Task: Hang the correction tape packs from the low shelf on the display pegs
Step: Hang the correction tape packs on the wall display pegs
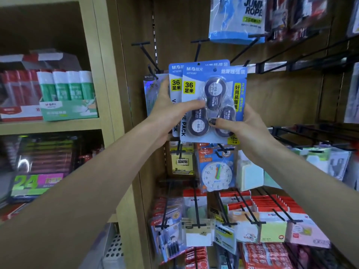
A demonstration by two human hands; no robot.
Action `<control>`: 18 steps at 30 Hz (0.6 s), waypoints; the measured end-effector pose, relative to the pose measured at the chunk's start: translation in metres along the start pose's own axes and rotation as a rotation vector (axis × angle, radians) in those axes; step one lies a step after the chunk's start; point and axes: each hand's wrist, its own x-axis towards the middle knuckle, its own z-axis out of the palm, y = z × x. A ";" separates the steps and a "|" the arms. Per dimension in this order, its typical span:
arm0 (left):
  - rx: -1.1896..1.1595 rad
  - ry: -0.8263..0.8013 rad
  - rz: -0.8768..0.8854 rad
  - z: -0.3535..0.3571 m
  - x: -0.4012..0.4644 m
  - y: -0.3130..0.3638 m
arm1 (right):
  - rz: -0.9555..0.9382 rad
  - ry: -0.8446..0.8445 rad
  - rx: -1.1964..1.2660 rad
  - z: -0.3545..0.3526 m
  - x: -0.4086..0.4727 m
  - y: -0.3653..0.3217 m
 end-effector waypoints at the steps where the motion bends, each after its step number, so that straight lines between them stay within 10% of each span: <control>1: -0.007 0.009 0.014 0.000 0.000 0.000 | 0.001 0.000 -0.001 0.000 0.000 0.000; 18: 0.035 0.081 0.071 0.000 -0.008 -0.001 | 0.025 -0.040 -0.074 -0.001 0.005 -0.006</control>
